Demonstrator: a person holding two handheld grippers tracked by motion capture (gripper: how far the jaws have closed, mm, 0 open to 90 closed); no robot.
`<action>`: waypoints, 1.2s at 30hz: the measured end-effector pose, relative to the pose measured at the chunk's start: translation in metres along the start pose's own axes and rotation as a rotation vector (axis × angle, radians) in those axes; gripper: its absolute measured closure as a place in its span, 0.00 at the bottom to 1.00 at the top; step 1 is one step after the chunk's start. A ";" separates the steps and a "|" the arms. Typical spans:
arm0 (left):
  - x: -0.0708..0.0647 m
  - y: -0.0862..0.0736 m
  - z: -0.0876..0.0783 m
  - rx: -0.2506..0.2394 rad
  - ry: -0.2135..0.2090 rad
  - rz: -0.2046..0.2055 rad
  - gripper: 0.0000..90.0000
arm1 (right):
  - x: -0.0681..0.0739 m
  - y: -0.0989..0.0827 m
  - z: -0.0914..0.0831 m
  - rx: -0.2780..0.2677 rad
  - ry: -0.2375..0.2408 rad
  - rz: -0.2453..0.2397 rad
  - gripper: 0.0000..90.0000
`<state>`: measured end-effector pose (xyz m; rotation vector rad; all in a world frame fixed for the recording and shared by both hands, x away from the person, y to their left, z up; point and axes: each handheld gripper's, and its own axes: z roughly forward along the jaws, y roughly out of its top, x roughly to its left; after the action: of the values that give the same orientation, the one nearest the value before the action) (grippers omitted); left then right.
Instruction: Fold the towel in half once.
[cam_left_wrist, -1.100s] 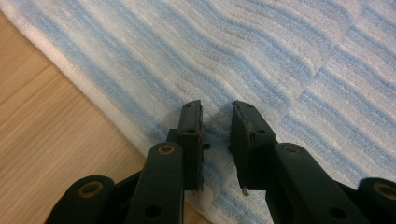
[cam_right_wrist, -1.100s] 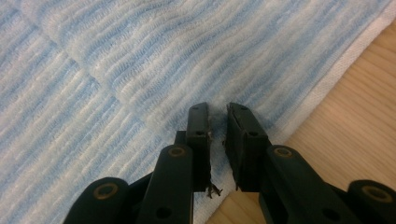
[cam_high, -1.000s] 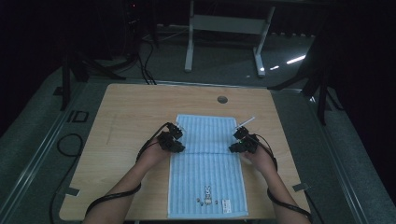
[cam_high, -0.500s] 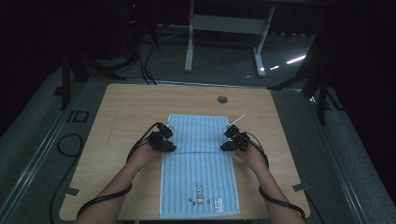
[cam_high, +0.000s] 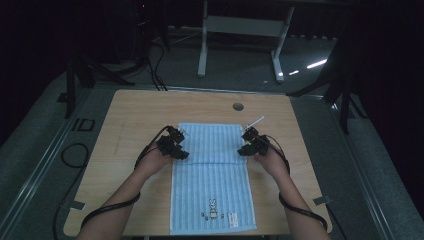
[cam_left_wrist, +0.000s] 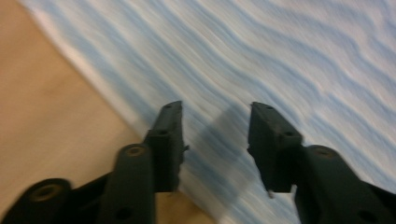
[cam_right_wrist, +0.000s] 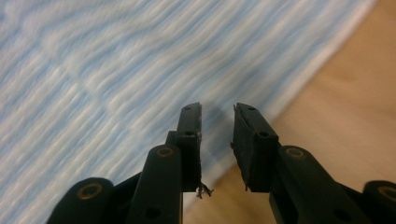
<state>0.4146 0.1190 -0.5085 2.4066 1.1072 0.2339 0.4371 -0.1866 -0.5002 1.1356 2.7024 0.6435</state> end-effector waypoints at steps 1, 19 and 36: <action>0.004 0.003 -0.001 -0.006 0.021 -0.015 0.59 | -0.004 0.004 -0.003 -0.010 -0.007 0.007 0.76; 0.059 0.032 0.011 -0.029 0.109 -0.168 0.51 | -0.055 0.069 0.008 -0.008 -0.087 0.140 0.61; 0.063 0.049 0.057 -0.052 0.121 -0.213 0.48 | -0.056 0.072 0.059 0.077 -0.106 0.152 0.65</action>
<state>0.5086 0.1188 -0.5370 2.2330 1.3834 0.3356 0.5404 -0.1619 -0.5238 1.3643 2.5907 0.4868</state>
